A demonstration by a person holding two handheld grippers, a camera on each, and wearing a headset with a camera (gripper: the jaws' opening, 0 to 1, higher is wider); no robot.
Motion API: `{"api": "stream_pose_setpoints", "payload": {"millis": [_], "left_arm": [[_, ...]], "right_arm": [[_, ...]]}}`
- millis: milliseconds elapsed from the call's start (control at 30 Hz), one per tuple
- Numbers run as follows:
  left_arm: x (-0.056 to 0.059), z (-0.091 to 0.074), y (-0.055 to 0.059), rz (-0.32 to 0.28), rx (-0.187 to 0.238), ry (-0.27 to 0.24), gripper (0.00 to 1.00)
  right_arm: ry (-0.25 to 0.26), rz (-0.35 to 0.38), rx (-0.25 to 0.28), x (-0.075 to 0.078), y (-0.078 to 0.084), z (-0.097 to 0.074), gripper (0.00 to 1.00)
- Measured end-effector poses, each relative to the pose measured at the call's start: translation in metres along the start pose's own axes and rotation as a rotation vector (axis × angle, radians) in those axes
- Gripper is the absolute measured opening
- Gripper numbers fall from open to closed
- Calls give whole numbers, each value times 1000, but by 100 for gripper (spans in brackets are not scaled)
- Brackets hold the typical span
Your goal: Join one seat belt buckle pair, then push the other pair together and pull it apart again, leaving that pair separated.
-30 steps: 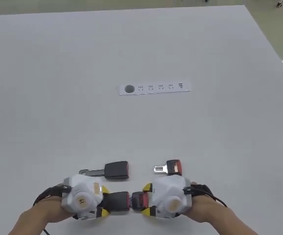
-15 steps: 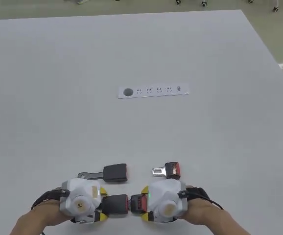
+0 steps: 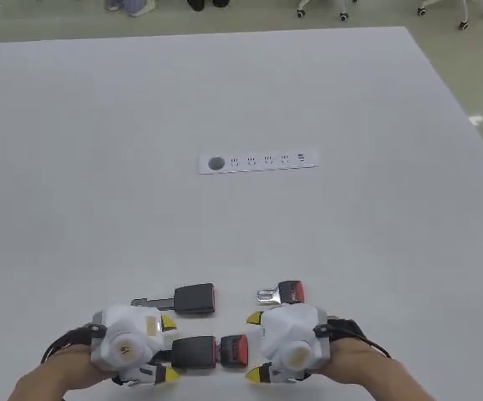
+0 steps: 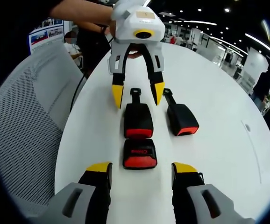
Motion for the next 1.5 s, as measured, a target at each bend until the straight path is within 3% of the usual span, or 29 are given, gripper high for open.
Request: {"api": "stream_pose_setpoints", "payload": {"millis": [233,367,633,767,1033,1500], "left_arm": [[-15,-9,-8,-14,43,-35,50],[-24,-20,-24,-27,77,-54,52],[-48,-18,-31,-23,93,-80,52],[-57,-16,-37,-14,86,-84,52],[-71,-8,-32,0,48,-66,51],[-80,14,-24,33,-42,-9,45]], "right_arm": [[29,7,14,14,2,-14,52],[49,21,23,27,5,-24,52],[97,21,38,55,17,-43,52],[105,20,37,65,25,-46,51],[97,3,12,76,37,-52,48],[48,-26,-46,89,62,-43,40]]}}
Point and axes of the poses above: the centre of the closed fingertips' face, and the gripper's own axes: z roughly forward along the fingers, x roughly to its right, y roughly out of its underside, the point moved 2 cm from there along -z, roughly backward along the fingers, and after that the axes turned 1 degree about -z, right-handed, at the moved point
